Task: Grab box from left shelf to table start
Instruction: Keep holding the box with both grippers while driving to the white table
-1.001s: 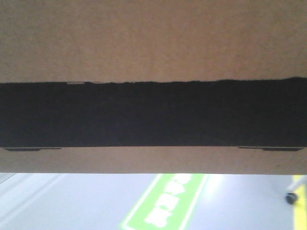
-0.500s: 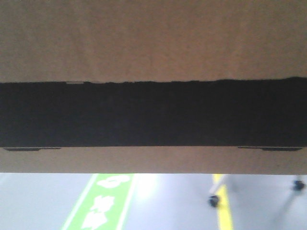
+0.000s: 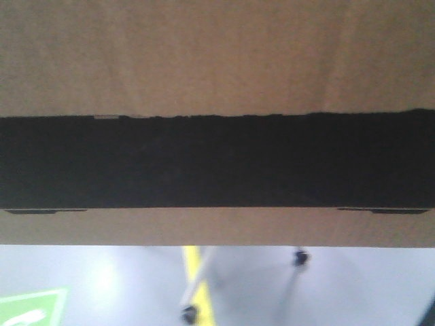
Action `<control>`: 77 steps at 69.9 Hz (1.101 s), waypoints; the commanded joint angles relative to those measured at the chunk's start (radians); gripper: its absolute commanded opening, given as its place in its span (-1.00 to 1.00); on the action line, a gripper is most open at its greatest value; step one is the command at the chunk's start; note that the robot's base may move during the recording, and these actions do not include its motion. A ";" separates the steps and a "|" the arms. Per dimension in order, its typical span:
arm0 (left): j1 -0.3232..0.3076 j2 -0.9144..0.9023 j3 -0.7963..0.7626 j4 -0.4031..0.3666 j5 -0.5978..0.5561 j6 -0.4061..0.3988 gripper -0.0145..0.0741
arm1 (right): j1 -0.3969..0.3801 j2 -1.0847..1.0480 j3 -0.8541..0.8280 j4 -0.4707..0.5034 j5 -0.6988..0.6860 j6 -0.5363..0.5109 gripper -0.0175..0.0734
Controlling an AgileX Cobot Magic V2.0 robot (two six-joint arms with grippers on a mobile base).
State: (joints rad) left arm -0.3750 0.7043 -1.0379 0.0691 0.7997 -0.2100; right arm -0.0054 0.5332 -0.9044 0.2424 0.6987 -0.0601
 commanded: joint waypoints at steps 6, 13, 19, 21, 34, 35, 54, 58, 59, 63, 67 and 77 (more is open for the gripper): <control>-0.008 -0.014 -0.039 -0.069 -0.130 -0.001 -0.91 | -0.007 0.009 -0.033 -0.029 -0.182 0.012 -0.49; -0.008 -0.014 -0.039 -0.069 -0.130 -0.001 -0.91 | -0.007 0.009 -0.033 -0.029 -0.182 0.012 -0.49; -0.008 -0.014 -0.039 -0.069 -0.130 -0.001 -0.91 | -0.007 0.009 -0.033 -0.029 -0.182 0.012 -0.49; -0.008 -0.014 -0.039 -0.069 -0.130 -0.001 -0.91 | -0.007 0.009 -0.033 -0.029 -0.182 0.012 -0.49; -0.008 -0.014 -0.039 -0.069 -0.130 -0.001 -0.91 | -0.007 0.009 -0.033 -0.029 -0.182 0.012 -0.49; -0.008 -0.014 -0.039 -0.069 -0.130 -0.001 -0.91 | -0.007 0.009 -0.033 -0.029 -0.182 0.012 -0.49; -0.008 -0.014 -0.039 -0.069 -0.130 -0.001 -0.91 | -0.007 0.009 -0.033 -0.029 -0.182 0.012 -0.49; -0.008 -0.014 -0.039 -0.069 -0.130 -0.001 -0.91 | -0.007 0.009 -0.033 -0.029 -0.182 0.012 -0.49; -0.008 -0.014 -0.039 -0.069 -0.130 -0.001 -0.91 | -0.007 0.009 -0.033 -0.029 -0.182 0.012 -0.49; -0.008 -0.014 -0.039 -0.069 -0.130 -0.001 -0.91 | -0.007 0.009 -0.033 -0.029 -0.182 0.012 -0.49; -0.008 -0.014 -0.039 -0.069 -0.130 -0.001 -0.91 | -0.007 0.009 -0.033 -0.029 -0.182 0.012 -0.49; -0.008 -0.014 -0.039 -0.069 -0.130 -0.001 -0.91 | -0.007 0.009 -0.033 -0.029 -0.182 0.012 -0.49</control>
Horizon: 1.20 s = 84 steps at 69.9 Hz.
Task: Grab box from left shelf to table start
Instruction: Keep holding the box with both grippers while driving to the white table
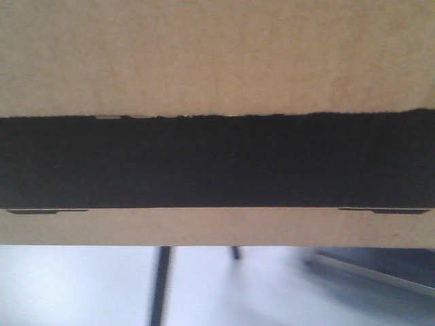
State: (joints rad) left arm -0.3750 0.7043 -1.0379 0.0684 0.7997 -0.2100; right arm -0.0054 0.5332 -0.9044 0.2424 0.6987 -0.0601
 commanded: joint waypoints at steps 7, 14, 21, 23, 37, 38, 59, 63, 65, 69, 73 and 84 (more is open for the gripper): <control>-0.008 -0.014 -0.039 -0.068 -0.130 -0.001 -0.91 | -0.007 0.009 -0.033 -0.029 -0.182 0.012 -0.49; -0.008 -0.014 -0.039 -0.068 -0.130 -0.001 -0.91 | -0.007 0.009 -0.033 -0.029 -0.182 0.012 -0.49; -0.008 -0.014 -0.039 -0.068 -0.130 -0.001 -0.91 | -0.007 0.009 -0.033 -0.029 -0.183 0.012 -0.49; -0.008 -0.014 -0.039 -0.068 -0.130 -0.001 -0.91 | -0.007 0.009 -0.033 -0.029 -0.183 0.012 -0.49; -0.008 -0.014 -0.039 -0.068 -0.130 -0.001 -0.91 | -0.007 0.009 -0.033 -0.029 -0.183 0.012 -0.49; -0.008 -0.014 -0.039 -0.068 -0.130 -0.001 -0.91 | -0.007 0.009 -0.033 -0.029 -0.183 0.012 -0.49; -0.008 -0.014 -0.039 -0.068 -0.130 -0.001 -0.91 | -0.007 0.009 -0.033 -0.029 -0.183 0.012 -0.49; -0.008 -0.014 -0.039 -0.068 -0.130 -0.001 -0.91 | -0.007 0.009 -0.033 -0.029 -0.183 0.012 -0.49; -0.008 -0.014 -0.039 -0.068 -0.130 -0.001 -0.91 | -0.007 0.009 -0.033 -0.029 -0.183 0.012 -0.49; -0.008 -0.014 -0.039 -0.068 -0.130 -0.001 -0.91 | -0.007 0.009 -0.033 -0.029 -0.182 0.012 -0.49; -0.008 -0.014 -0.039 -0.068 -0.130 -0.001 -0.91 | -0.007 0.009 -0.033 -0.029 -0.182 0.012 -0.49; -0.008 -0.004 -0.039 -0.068 -0.130 -0.001 -0.91 | -0.007 0.009 -0.033 -0.029 -0.182 0.012 -0.49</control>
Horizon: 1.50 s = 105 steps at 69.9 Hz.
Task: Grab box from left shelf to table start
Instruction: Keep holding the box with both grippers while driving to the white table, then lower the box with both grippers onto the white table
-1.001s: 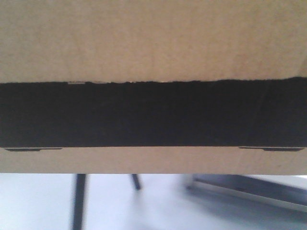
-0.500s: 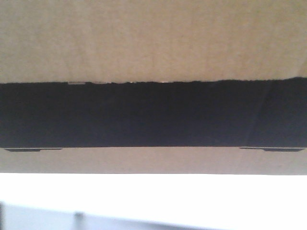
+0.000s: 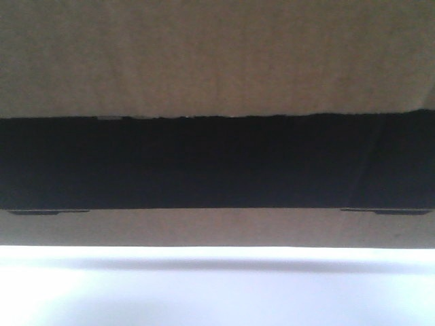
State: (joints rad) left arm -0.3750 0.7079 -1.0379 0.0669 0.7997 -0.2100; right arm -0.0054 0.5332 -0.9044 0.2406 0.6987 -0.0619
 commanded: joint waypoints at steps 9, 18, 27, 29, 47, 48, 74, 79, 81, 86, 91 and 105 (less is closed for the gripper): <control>-0.008 0.010 -0.039 -0.067 -0.130 -0.001 -0.91 | -0.007 0.009 -0.033 -0.027 -0.182 0.014 -0.49; -0.008 0.035 -0.039 -0.067 -0.130 -0.001 -0.91 | -0.007 0.009 -0.033 -0.027 -0.182 0.014 -0.49; -0.008 0.074 -0.039 -0.067 -0.130 -0.001 -0.91 | -0.007 0.009 -0.033 -0.027 -0.182 0.014 -0.49; -0.008 0.084 -0.039 -0.067 -0.130 -0.001 -0.91 | -0.007 0.009 -0.033 -0.027 -0.182 0.014 -0.49; -0.008 0.191 -0.039 -0.067 -0.130 -0.001 -0.91 | -0.007 0.009 -0.033 -0.027 -0.182 0.014 -0.49; -0.008 0.203 -0.039 -0.067 -0.130 -0.001 -0.91 | -0.007 0.009 -0.033 -0.027 -0.182 0.014 -0.49; -0.008 0.307 -0.080 -0.076 -0.095 -0.001 -0.91 | -0.007 0.009 -0.033 -0.027 -0.182 0.014 -0.49; -0.008 0.307 -0.094 -0.076 -0.102 -0.001 -0.91 | -0.007 0.009 -0.033 -0.027 -0.183 0.014 -0.49; -0.008 0.307 -0.099 -0.074 -0.102 -0.001 -0.91 | -0.007 0.009 -0.033 -0.027 -0.183 0.014 -0.49; -0.008 0.307 -0.107 -0.067 -0.100 -0.001 -0.91 | -0.007 0.009 -0.033 -0.027 -0.183 0.014 -0.49; -0.008 0.307 -0.115 -0.067 -0.094 -0.001 -0.91 | -0.007 0.009 -0.033 -0.027 -0.182 0.014 -0.49; -0.008 0.307 -0.115 -0.067 -0.093 -0.001 -0.91 | -0.007 0.009 -0.033 -0.027 -0.174 0.015 -0.49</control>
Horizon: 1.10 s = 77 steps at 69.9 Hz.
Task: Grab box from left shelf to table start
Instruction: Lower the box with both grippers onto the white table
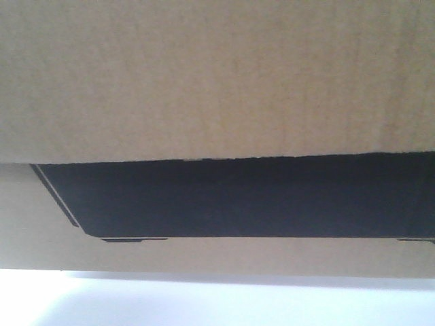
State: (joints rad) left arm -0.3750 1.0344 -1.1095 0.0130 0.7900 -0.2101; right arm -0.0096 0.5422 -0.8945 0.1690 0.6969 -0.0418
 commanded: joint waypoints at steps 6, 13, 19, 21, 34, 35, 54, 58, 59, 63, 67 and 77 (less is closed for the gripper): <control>-0.008 -0.020 -0.043 -0.013 -0.072 -0.001 -0.91 | -0.003 0.000 -0.043 0.045 -0.157 -0.005 -0.49; -0.008 -0.020 -0.043 -0.004 -0.083 -0.001 -0.91 | -0.003 0.002 -0.043 0.047 -0.145 -0.005 -0.49; -0.008 -0.020 -0.052 0.008 -0.094 -0.001 -0.91 | -0.003 0.017 -0.045 0.068 -0.121 -0.005 -0.49; -0.008 -0.020 -0.061 0.010 -0.086 -0.001 -0.91 | -0.003 0.027 -0.046 0.079 -0.109 -0.005 -0.49; 0.001 -0.016 -0.111 0.012 -0.061 -0.003 -0.91 | -0.003 0.149 -0.093 0.132 -0.017 -0.005 -0.49; 0.003 -0.013 -0.113 0.012 -0.061 -0.007 -0.91 | -0.003 0.160 -0.102 0.132 -0.013 -0.005 -0.49; 0.100 0.079 -0.115 0.009 -0.042 -0.027 -0.91 | -0.003 0.368 -0.202 0.132 0.054 -0.006 -0.49; 0.110 0.101 -0.115 0.009 -0.054 -0.027 -0.91 | -0.003 0.406 -0.203 0.132 0.050 -0.006 -0.49; 0.112 0.110 -0.115 0.009 -0.059 -0.027 -0.91 | -0.003 0.415 -0.203 0.132 0.050 -0.006 -0.49; 0.112 0.133 -0.115 0.009 -0.072 -0.027 -0.91 | -0.003 0.451 -0.203 0.132 0.050 -0.006 -0.49; 0.112 0.164 -0.115 0.009 -0.089 -0.027 -0.91 | -0.003 0.488 -0.203 0.132 0.047 -0.006 -0.49; 0.112 0.210 -0.115 0.009 -0.127 -0.027 -0.91 | -0.003 0.552 -0.203 0.132 0.022 -0.019 -0.49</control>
State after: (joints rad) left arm -0.2662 1.2563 -1.1802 0.0348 0.8148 -0.2209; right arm -0.0135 1.0834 -1.0528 0.2603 0.8127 -0.0546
